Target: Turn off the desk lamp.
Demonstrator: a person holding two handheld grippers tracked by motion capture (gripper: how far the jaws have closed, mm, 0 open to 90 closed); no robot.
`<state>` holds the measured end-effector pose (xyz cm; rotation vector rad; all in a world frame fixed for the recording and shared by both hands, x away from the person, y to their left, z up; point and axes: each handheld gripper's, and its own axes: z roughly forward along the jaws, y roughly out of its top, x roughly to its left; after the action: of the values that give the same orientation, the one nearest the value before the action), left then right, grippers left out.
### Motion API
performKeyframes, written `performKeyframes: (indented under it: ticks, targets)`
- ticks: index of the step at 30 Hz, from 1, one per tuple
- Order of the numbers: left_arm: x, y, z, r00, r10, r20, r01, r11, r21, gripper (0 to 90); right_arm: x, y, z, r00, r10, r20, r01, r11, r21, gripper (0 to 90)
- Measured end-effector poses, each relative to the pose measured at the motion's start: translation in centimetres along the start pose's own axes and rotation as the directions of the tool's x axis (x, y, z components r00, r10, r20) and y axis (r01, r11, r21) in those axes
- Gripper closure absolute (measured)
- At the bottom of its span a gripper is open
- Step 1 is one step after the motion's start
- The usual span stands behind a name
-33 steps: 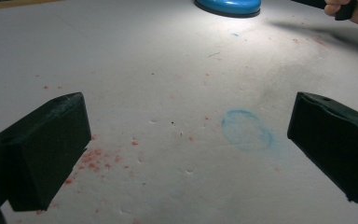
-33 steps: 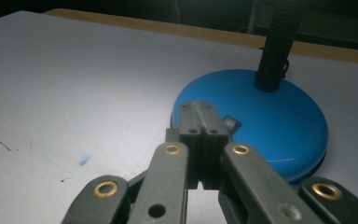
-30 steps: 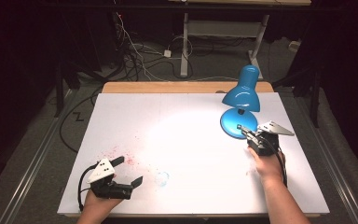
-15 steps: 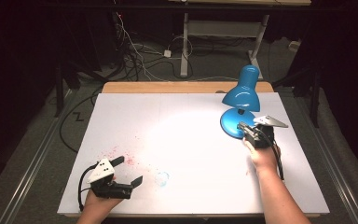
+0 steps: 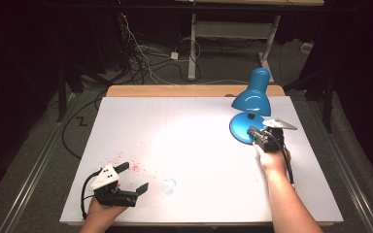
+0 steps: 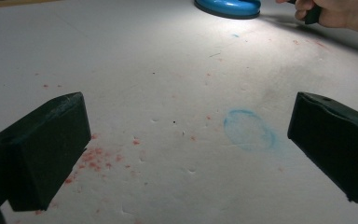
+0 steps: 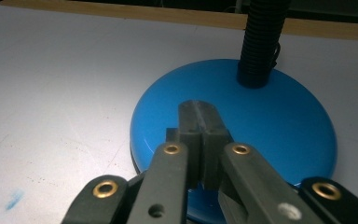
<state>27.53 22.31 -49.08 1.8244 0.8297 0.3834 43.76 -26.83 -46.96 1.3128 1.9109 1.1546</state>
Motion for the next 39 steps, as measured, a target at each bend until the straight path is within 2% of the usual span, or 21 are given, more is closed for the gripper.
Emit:
performKeyframes:
  ticks: [16,39]
  targets:
    - [0.08,-0.02,-0.05,1.0,-0.004,0.0,0.004,1.0,-0.002,0.0,-0.55,-0.31,0.8,0.9997,0.022,0.013,-0.022,0.9997,0.012,90.0]
    - [0.02,-0.02,0.04,1.0,-0.001,0.003,0.001,1.0,0.003,0.0,-0.63,-0.17,0.99,0.9999,0.017,0.0,-0.017,0.9998,0.013,90.0]
